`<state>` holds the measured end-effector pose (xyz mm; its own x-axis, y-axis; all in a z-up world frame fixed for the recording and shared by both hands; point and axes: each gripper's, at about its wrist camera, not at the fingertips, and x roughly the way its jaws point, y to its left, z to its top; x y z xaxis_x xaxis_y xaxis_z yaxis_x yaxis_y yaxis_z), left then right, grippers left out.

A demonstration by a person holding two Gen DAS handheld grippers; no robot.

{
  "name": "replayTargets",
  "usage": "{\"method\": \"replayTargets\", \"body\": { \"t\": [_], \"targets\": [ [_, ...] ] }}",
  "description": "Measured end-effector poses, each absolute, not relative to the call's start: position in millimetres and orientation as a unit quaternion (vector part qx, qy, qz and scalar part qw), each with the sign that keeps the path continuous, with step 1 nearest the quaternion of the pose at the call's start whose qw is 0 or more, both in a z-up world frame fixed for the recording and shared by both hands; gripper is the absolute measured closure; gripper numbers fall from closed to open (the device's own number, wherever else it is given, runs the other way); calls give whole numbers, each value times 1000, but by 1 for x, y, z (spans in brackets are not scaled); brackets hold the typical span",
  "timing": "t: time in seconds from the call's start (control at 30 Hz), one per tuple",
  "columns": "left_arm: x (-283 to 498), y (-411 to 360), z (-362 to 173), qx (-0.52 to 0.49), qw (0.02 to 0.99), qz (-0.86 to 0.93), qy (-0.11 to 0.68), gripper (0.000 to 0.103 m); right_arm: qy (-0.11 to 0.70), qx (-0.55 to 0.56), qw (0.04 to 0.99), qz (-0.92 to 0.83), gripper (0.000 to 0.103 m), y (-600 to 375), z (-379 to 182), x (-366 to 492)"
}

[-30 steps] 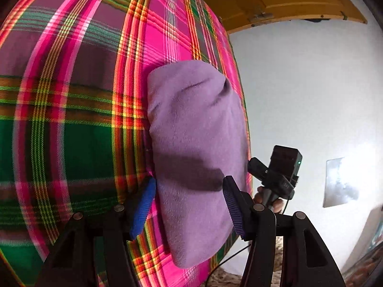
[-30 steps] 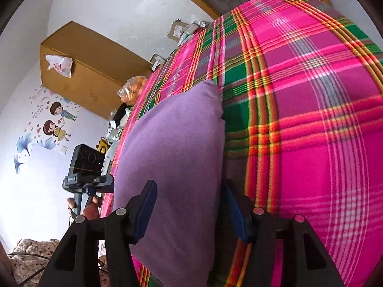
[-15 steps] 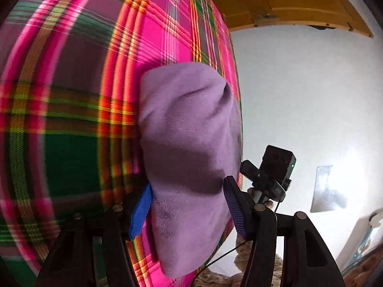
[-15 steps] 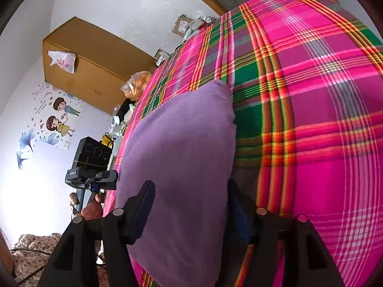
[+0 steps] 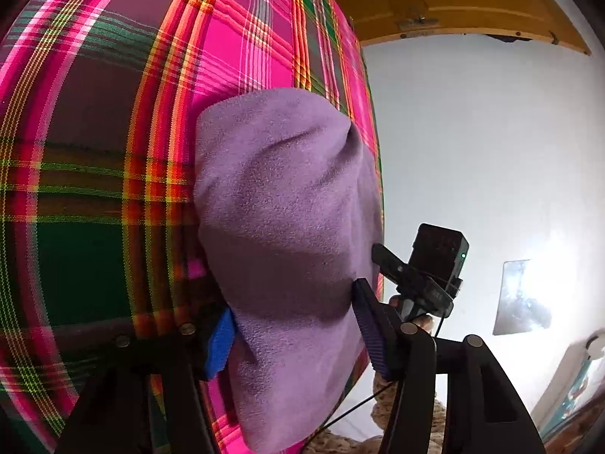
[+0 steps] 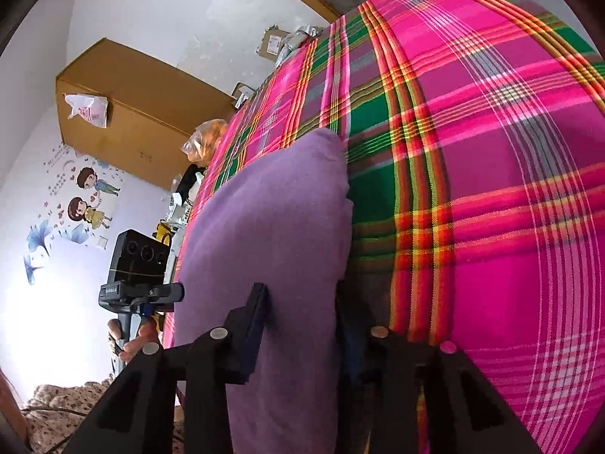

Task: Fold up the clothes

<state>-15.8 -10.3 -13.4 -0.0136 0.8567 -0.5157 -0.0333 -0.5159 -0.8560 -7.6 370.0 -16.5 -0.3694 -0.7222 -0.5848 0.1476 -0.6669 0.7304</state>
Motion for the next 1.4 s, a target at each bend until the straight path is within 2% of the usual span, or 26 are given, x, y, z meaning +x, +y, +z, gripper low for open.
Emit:
{"method": "replayTargets", "body": {
  "t": [0.2, 0.43, 0.77, 1.03, 1.4],
  "targets": [
    [-11, -12, -16, -603, 352, 629, -341, 55, -281, 479, 280, -783, 71, 367, -16, -6],
    [-9, -11, -16, -600, 351, 633, -341, 61, -266, 472, 274, -794, 74, 360, -14, -3],
    [-18, -19, -19, -593, 348, 642, -340, 62, -273, 462, 263, -802, 75, 360, -15, 1],
    [-23, -24, -19, -587, 343, 645, -349, 62, -279, 447, 244, -814, 82, 356, -9, 11],
    [-34, -36, 11, -557, 327, 691, -326, 65, -263, 441, 265, -816, 83, 329, 13, 3]
  ]
}}
